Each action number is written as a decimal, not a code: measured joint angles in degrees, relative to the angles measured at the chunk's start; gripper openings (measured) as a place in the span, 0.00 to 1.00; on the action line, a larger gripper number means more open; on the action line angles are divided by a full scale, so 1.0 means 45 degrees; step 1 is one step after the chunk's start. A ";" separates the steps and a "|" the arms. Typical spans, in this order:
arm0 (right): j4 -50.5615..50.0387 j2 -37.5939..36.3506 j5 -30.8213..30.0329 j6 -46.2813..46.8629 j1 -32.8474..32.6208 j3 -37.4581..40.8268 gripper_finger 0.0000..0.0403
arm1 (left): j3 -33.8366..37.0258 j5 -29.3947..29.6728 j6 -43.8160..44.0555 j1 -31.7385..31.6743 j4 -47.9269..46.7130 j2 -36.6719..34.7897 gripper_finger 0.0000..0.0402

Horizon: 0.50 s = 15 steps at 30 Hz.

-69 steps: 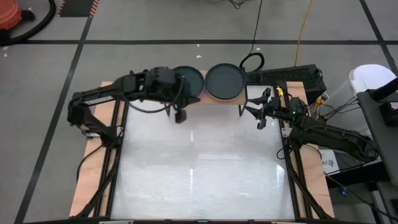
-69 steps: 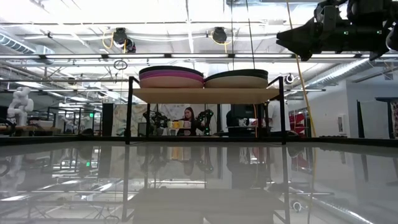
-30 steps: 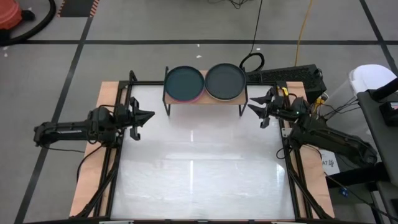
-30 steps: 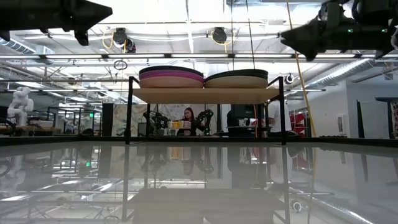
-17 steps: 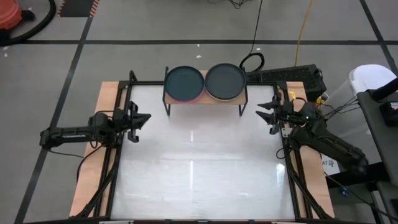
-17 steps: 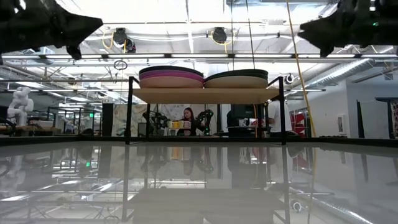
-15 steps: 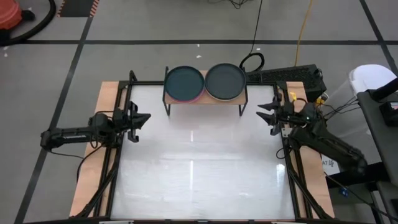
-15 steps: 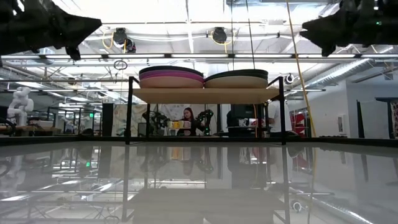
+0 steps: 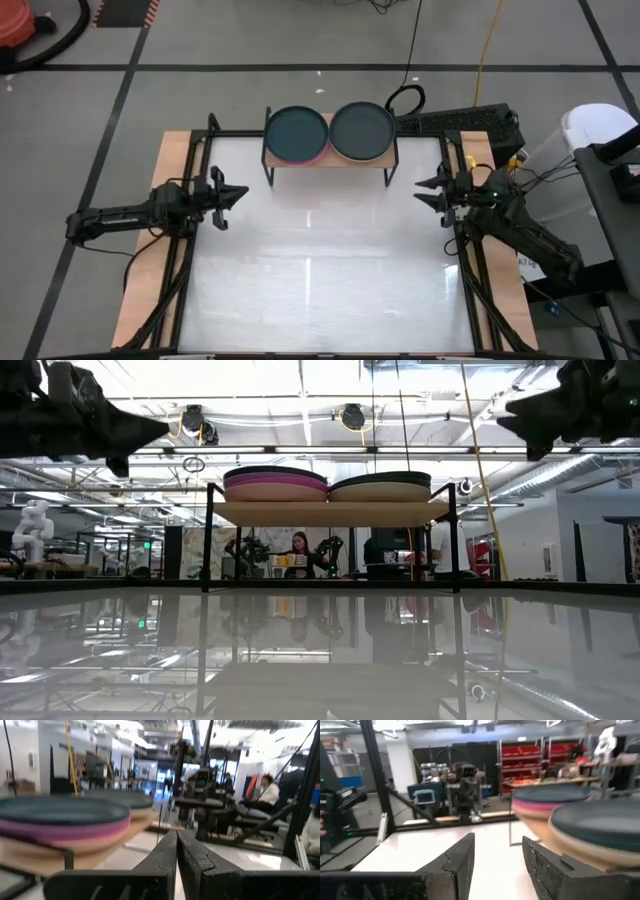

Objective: Place and stack plates onto a shelf
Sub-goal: Return to Home Position

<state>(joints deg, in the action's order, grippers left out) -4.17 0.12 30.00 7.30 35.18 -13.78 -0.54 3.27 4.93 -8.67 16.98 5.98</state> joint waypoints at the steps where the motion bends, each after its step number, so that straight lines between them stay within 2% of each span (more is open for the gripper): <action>1: 0.0017 -0.0006 0.0187 0.0125 0.0000 0.0144 0.36 | 0.0000 0.0005 0.0149 0.0000 -0.0233 0.0000 0.04; 5: 0.0916 -0.0001 0.0392 0.0694 0.0000 0.1124 0.36 | 0.0000 0.0015 0.0606 0.0000 -0.0813 0.0002 0.04; 9: 0.3826 0.0055 0.0354 0.1876 0.0000 0.2844 0.36 | -0.0005 0.0035 0.0613 0.0000 -0.1251 0.0000 0.04; 15: 0.3453 0.0116 0.0012 0.1561 0.0000 0.2817 0.36 | -0.0010 0.0055 0.0891 0.0007 -0.1962 0.0028 0.04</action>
<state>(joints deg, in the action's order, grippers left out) 11.37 0.65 30.06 14.32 35.18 -1.10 -0.58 3.51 8.93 -8.63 8.15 6.10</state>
